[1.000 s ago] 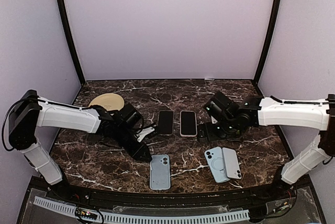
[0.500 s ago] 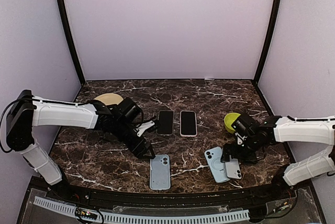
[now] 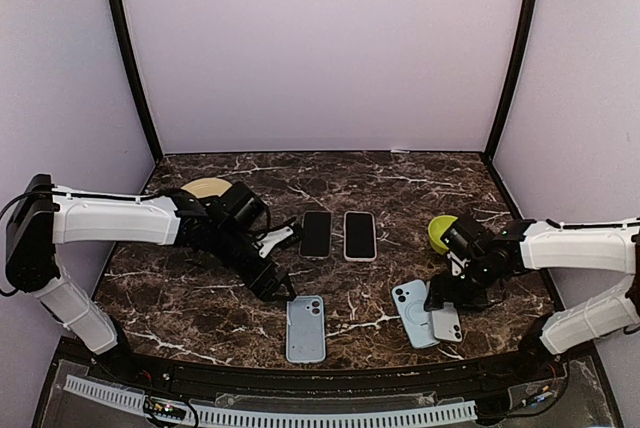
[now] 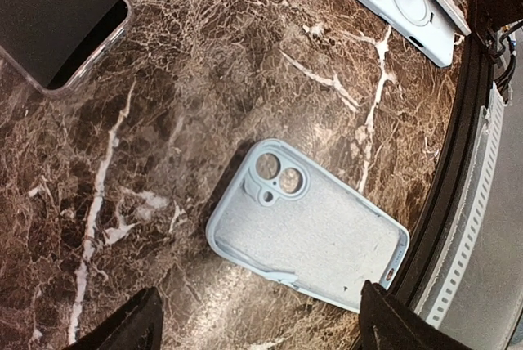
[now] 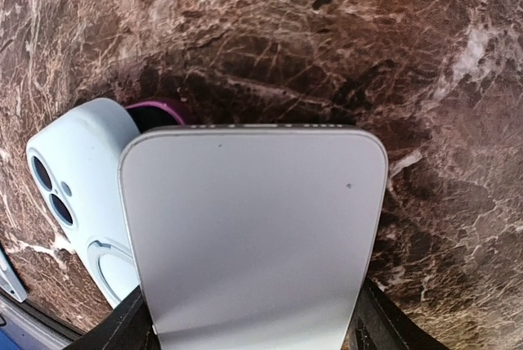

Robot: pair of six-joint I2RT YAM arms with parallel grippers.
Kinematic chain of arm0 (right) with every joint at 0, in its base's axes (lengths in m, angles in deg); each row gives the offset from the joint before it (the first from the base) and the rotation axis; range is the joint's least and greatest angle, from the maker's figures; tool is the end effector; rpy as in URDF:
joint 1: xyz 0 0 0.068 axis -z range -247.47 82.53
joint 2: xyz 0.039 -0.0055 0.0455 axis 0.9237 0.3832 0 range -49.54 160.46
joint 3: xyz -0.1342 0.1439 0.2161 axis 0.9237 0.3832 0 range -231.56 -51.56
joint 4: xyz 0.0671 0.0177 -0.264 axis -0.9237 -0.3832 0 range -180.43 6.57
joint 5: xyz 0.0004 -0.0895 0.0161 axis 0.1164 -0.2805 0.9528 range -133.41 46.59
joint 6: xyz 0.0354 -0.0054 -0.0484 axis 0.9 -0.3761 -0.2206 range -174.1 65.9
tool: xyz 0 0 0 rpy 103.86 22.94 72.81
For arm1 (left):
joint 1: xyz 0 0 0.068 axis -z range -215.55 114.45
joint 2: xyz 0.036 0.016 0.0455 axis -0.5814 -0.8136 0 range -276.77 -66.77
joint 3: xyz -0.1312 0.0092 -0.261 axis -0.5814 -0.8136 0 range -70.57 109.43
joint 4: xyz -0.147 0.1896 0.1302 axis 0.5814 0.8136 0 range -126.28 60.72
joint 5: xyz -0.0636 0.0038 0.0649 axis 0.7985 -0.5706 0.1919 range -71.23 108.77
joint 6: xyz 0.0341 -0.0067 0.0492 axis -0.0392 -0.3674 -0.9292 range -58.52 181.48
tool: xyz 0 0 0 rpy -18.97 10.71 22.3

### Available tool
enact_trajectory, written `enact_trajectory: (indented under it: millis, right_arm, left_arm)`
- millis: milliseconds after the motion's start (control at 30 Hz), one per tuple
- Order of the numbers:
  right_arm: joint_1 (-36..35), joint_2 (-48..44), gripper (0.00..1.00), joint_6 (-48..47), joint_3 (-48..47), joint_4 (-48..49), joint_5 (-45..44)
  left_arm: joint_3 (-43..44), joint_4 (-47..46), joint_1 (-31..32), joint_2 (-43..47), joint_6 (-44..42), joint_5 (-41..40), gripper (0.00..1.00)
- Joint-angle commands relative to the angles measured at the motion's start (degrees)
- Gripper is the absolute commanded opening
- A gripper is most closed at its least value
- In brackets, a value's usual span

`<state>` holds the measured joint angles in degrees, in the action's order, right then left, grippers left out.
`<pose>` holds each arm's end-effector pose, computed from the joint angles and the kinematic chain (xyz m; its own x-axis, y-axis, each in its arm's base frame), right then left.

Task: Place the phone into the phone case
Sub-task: Pick up the phone from the phone case.

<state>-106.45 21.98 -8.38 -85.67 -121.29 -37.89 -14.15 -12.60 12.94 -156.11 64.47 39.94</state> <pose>0.1535 0.1296 0.1598 -0.9868 0.1181 -0.1110 0.0877 0.9651 0.2468 0.2060 -0.2570 0.2116 -0.5958 0.5998 -0.5340 0.8001 0.5011 -0.3298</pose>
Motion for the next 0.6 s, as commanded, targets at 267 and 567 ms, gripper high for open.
enact_trajectory:
  millis: [267,567]
  right_arm:
    - [-1.18,-5.14,0.26,0.41,-8.94,-0.84,-9.90]
    - [-10.95,-4.05,0.24,4.18,-19.61,13.70,-25.52]
  left_arm:
    - [0.52,-5.11,-1.12,7.17,4.33,-0.97,0.81]
    - [-8.96,-33.68,-1.06,19.27,17.37,-5.54,0.74]
